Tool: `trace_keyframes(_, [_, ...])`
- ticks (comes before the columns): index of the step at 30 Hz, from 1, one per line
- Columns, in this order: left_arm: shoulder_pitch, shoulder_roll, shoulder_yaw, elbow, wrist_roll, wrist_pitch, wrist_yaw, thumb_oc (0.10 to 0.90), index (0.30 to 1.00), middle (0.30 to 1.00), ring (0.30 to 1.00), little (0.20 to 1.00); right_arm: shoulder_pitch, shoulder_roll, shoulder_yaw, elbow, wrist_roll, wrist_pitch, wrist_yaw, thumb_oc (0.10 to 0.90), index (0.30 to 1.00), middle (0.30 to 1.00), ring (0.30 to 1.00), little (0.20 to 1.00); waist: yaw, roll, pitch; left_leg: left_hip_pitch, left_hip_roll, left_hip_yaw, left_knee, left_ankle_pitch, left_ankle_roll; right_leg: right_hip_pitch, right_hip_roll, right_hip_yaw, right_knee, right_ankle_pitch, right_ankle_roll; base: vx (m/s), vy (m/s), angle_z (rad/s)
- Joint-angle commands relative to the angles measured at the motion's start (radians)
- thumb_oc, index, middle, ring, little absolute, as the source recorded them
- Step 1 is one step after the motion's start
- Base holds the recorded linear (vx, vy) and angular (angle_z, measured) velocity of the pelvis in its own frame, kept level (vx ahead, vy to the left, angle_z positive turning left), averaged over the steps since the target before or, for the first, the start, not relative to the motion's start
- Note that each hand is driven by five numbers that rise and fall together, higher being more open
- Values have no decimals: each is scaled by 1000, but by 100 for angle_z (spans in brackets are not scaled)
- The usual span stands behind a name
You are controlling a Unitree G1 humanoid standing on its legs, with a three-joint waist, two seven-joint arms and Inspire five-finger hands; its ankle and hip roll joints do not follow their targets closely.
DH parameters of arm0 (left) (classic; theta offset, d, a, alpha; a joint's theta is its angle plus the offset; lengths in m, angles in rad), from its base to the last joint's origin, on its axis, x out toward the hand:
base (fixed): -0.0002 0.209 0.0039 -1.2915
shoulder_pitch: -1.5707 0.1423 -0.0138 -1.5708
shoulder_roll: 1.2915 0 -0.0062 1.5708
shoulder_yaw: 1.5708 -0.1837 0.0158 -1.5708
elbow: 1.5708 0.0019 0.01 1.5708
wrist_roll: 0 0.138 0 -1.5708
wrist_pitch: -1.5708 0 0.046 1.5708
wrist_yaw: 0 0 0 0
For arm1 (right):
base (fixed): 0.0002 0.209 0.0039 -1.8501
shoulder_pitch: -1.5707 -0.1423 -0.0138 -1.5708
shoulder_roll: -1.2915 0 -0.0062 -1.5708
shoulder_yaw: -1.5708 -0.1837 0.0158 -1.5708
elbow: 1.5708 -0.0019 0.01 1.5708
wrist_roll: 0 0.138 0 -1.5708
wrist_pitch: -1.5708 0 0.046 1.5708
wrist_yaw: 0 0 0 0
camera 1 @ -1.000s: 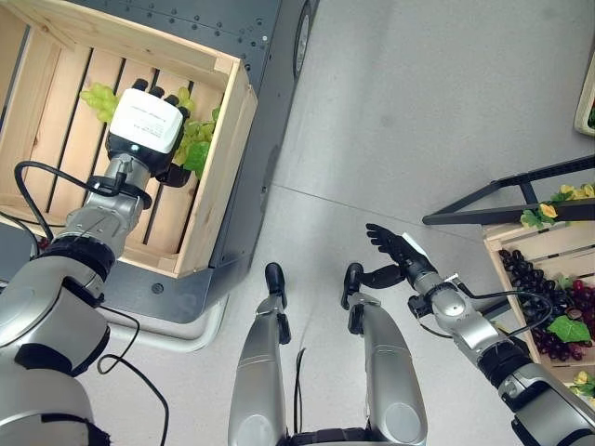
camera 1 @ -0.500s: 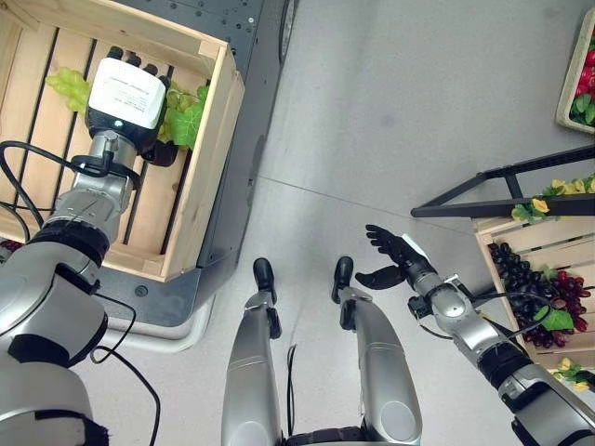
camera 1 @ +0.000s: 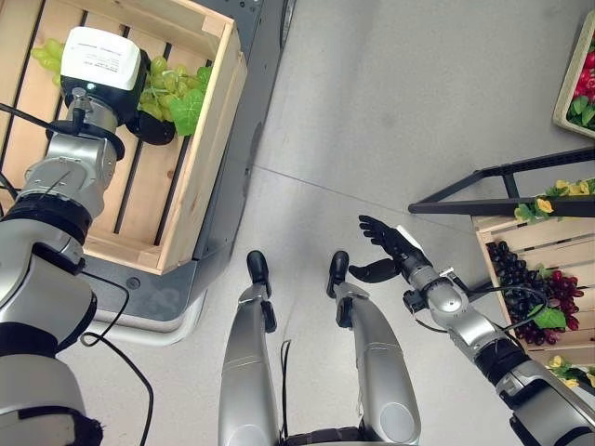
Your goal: Pick up the fruits from the basket on one side to the basket on the other side
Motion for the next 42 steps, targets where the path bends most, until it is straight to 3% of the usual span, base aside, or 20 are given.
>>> trace_keyframes(1, [27,48,-1,76,-7,-29,14,400,300,300,300,300,26,-22,-23,-80,27,-105,-28,800,900,900,900,900,12,-10,-9,97,-2,66,19,-137,-12,89,1,9,-13,-30,32,0,0,0])
trace_keyframes(16, [132,80,95,-25,0,-107,120,400,300,300,300,300,68,-67,-66,-172,45,-79,-20,800,900,900,900,900,25,42,-9,181,1,77,62,-172,-7,128,-20,3,142,-130,-8,-6,-29,-2])
trace_keyframes(21, [219,65,236,-72,-246,-106,209,400,300,300,300,300,90,-77,-88,-194,39,-85,-18,800,900,900,900,900,28,59,-9,213,-3,75,93,-189,-8,152,-28,11,194,-172,-29,-8,-51,-1])
trace_keyframes(22, [261,48,328,-79,-327,-127,228,400,300,300,300,300,107,-70,-97,-204,29,-89,-20,800,900,900,900,900,30,61,-9,227,-6,70,111,-200,-7,164,-31,16,217,-189,-35,8,-63,-4])
trace_keyframes(30, [444,-56,689,-221,-649,-269,272,400,300,300,300,300,180,-11,-128,-251,-26,-108,-21,800,900,900,900,900,36,84,-9,341,-14,57,139,-238,-3,262,-48,28,269,-242,-47,36,-77,4])
trace_keyframes(36, [571,-141,840,-368,-886,-394,240,400,300,300,300,300,198,28,-130,-299,-67,-99,-29,800,900,900,900,900,43,99,-17,483,-16,59,84,-235,-10,393,-62,19,224,-246,-40,68,-94,-1])
trace_keyframes(39, [655,-191,888,-427,-966,-455,199,400,300,300,300,300,219,42,-129,-317,-77,-93,-14,800,900,900,900,900,46,106,-60,547,-23,55,33,-225,-18,460,-64,11,165,-242,-38,115,-70,-2])
trace_keyframes(42, [713,-239,920,-496,-1004,-469,156,400,300,300,300,300,244,56,-128,-337,-80,-90,2,800,900,900,900,900,51,119,-119,626,-26,51,-50,-204,-29,545,-66,-6,74,-227,-34,150,-77,-3])
